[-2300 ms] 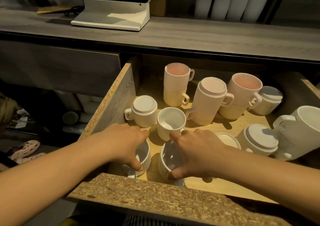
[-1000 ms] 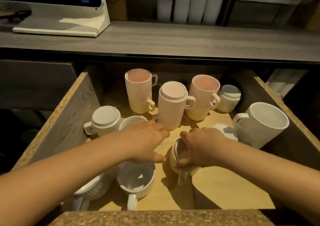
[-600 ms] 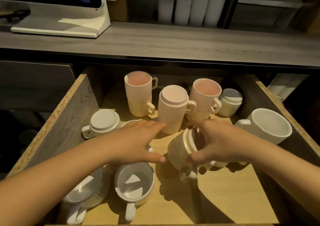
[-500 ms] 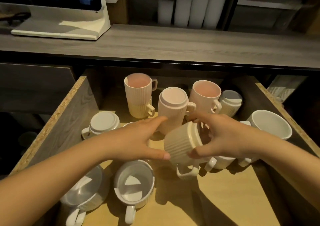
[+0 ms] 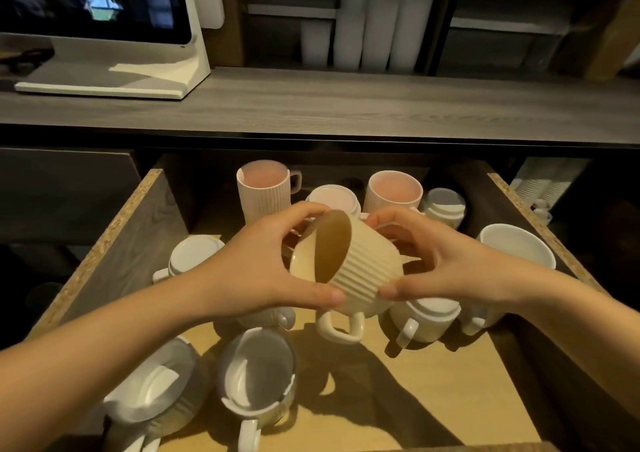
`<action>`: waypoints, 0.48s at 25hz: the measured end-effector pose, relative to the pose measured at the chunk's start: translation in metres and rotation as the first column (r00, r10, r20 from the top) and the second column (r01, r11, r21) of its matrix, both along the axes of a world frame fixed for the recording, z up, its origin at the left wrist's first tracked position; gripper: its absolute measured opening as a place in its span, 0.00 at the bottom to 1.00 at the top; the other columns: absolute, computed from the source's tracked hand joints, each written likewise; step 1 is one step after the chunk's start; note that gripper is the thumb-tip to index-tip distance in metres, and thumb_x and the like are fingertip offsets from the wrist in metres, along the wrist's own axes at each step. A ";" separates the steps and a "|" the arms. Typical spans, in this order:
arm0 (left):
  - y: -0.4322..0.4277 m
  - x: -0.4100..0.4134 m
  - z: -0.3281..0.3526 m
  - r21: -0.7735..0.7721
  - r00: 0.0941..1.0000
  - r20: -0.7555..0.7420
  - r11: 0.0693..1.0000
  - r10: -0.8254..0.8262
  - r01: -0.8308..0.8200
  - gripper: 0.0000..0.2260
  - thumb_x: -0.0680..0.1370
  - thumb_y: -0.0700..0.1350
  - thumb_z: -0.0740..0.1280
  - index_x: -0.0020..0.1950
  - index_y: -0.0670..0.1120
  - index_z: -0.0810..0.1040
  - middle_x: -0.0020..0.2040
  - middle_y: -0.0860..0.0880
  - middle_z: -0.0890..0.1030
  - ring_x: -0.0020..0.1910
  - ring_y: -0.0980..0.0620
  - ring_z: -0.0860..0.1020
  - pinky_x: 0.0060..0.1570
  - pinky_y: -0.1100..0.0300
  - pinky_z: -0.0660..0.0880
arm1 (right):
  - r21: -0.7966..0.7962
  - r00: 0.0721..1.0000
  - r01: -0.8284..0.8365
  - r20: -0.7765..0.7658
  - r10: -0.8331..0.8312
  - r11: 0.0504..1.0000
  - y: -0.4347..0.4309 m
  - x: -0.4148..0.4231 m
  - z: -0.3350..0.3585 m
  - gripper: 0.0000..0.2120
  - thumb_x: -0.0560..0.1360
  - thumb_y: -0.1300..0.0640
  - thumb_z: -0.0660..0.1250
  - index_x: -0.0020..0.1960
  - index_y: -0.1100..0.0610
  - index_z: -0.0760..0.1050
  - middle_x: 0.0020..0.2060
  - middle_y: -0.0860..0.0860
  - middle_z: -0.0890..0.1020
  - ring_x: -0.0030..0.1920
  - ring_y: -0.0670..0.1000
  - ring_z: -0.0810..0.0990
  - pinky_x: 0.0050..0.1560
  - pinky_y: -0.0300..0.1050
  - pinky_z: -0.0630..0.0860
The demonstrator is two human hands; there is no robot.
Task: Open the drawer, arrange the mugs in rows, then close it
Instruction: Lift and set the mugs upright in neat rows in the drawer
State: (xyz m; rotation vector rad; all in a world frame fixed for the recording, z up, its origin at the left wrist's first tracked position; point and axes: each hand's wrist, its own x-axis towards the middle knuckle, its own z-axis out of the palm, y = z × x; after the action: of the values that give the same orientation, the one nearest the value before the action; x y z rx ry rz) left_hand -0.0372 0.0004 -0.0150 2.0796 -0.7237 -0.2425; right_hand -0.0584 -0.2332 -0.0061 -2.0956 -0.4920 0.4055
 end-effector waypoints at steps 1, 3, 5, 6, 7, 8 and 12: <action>-0.002 -0.003 0.003 0.046 0.998 0.052 0.999 0.021 -0.024 0.32 0.58 0.60 0.76 0.57 0.67 0.65 0.56 0.65 0.73 0.55 0.62 0.74 0.49 0.69 0.73 | 0.001 1.000 0.019 0.021 -0.019 1.000 0.002 0.000 0.002 0.21 0.68 0.48 0.71 0.60 0.42 0.70 0.54 0.38 0.78 0.58 0.40 0.77 0.58 0.43 0.78; -0.007 -0.005 0.004 0.154 0.988 0.146 0.986 0.042 -0.064 0.33 0.59 0.62 0.75 0.59 0.67 0.63 0.56 0.65 0.70 0.55 0.61 0.71 0.49 0.69 0.71 | 0.001 0.994 0.078 0.075 -0.078 0.997 0.008 -0.005 0.009 0.13 0.71 0.43 0.64 0.55 0.41 0.76 0.51 0.40 0.81 0.54 0.42 0.80 0.55 0.44 0.80; -0.010 -0.007 0.003 0.242 0.979 0.197 0.965 0.055 -0.103 0.36 0.60 0.63 0.75 0.64 0.64 0.63 0.56 0.62 0.69 0.54 0.59 0.70 0.49 0.67 0.71 | -0.024 0.987 0.126 0.104 -0.123 0.992 0.017 -0.009 0.014 0.13 0.69 0.41 0.60 0.51 0.40 0.76 0.48 0.42 0.83 0.51 0.44 0.81 0.50 0.42 0.81; -0.012 -0.008 0.004 0.283 0.974 0.218 0.952 0.054 -0.116 0.37 0.60 0.64 0.74 0.66 0.63 0.62 0.56 0.61 0.67 0.54 0.59 0.69 0.48 0.67 0.70 | -0.048 0.986 0.141 0.101 -0.136 0.989 0.021 -0.011 0.016 0.13 0.69 0.41 0.60 0.50 0.41 0.76 0.47 0.41 0.83 0.50 0.46 0.82 0.48 0.41 0.82; -0.014 -0.009 0.004 0.325 0.967 0.250 0.938 0.042 -0.125 0.38 0.61 0.65 0.73 0.67 0.62 0.61 0.56 0.61 0.66 0.53 0.60 0.68 0.48 0.67 0.70 | -0.092 0.984 0.154 0.104 -0.145 0.984 0.026 -0.011 0.016 0.10 0.71 0.42 0.61 0.50 0.41 0.75 0.46 0.41 0.82 0.48 0.47 0.82 0.44 0.40 0.82; -0.018 -0.011 0.004 0.368 0.956 0.292 0.921 0.019 -0.131 0.38 0.61 0.66 0.72 0.68 0.62 0.60 0.55 0.61 0.64 0.53 0.61 0.66 0.48 0.66 0.69 | -0.161 0.980 0.173 0.126 -0.153 0.972 0.029 -0.010 0.015 0.08 0.73 0.45 0.63 0.51 0.42 0.75 0.45 0.41 0.82 0.45 0.47 0.83 0.41 0.39 0.83; -0.028 -0.018 -0.006 0.511 0.930 0.340 0.858 -0.138 -0.060 0.41 0.63 0.69 0.69 0.70 0.61 0.55 0.57 0.61 0.61 0.55 0.62 0.61 0.52 0.65 0.65 | -0.477 0.942 0.227 0.329 -0.067 0.849 0.036 0.002 0.002 0.08 0.76 0.56 0.66 0.54 0.53 0.79 0.45 0.49 0.83 0.39 0.48 0.82 0.37 0.38 0.81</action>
State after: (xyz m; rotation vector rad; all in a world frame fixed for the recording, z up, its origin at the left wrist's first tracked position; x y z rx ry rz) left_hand -0.0547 -0.0277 -0.0211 2.6687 -1.0111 -0.0684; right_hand -0.0566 -0.1976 -0.0040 -2.7178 -0.4203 0.1251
